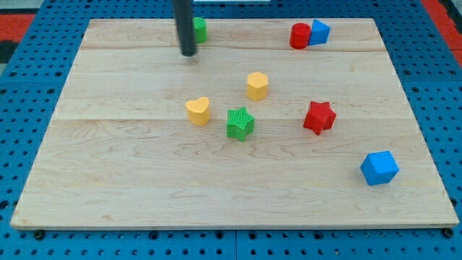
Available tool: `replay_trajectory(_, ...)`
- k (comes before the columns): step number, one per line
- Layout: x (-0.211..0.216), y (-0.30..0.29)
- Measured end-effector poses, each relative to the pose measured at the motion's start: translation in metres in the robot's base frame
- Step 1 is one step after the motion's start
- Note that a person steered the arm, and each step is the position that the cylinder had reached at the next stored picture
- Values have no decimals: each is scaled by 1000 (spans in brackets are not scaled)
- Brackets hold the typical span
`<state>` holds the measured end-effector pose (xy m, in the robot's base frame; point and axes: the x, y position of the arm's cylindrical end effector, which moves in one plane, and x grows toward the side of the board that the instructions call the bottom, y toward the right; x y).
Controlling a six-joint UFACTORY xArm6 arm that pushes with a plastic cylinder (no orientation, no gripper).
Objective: Move yellow hexagon into the green circle
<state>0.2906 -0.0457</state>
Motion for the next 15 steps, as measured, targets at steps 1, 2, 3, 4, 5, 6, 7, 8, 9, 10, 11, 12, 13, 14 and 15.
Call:
replay_trajectory(1,15,71)
replay_trajectory(2,62,102)
replay_trajectory(3,75,135)
replay_trajectory(4,85,142)
replay_trajectory(5,113,103)
replay_trajectory(6,125,85)
replay_trajectory(7,104,79)
replay_trajectory(8,97,3)
replay_trajectory(9,96,-37)
replay_trajectory(10,66,-31)
replay_trajectory(11,66,-23)
replay_trajectory(12,72,-25)
replay_trajectory(13,88,-5)
replay_trajectory(14,95,36)
replay_trajectory(15,59,76)
